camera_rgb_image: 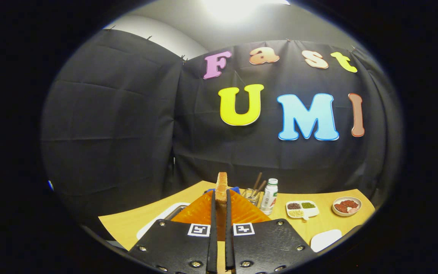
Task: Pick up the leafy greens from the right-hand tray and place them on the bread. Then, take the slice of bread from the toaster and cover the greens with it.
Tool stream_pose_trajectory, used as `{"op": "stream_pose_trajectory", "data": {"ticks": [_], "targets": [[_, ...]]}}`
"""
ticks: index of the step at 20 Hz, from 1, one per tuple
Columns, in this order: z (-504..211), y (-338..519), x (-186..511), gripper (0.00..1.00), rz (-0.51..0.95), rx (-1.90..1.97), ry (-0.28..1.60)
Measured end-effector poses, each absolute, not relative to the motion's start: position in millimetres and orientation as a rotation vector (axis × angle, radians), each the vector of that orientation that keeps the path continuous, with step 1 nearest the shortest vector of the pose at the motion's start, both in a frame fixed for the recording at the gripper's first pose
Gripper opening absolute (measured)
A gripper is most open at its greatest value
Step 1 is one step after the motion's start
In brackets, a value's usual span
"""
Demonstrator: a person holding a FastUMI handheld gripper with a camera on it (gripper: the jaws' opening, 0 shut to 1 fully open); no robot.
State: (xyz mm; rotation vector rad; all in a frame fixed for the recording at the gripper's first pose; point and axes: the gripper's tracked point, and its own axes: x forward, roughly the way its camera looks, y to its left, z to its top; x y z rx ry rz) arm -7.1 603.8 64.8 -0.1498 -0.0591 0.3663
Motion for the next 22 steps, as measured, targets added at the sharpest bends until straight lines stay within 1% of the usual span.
{"op": "stream_pose_trajectory", "data": {"ticks": [7, 12, 17, 22], "targets": [[29.1, 529.6, 12.5, 0.08, 0.27, -0.135, -0.005], [10.5, 498.0, 21.6, 0.08, 0.225, -0.122, 0.027], [-4.8, 493.6, 27.9, 0.08, 0.214, -0.111, 0.052], [-35.1, 511.5, 32.8, 0.08, 0.252, -0.096, 0.12]]}}
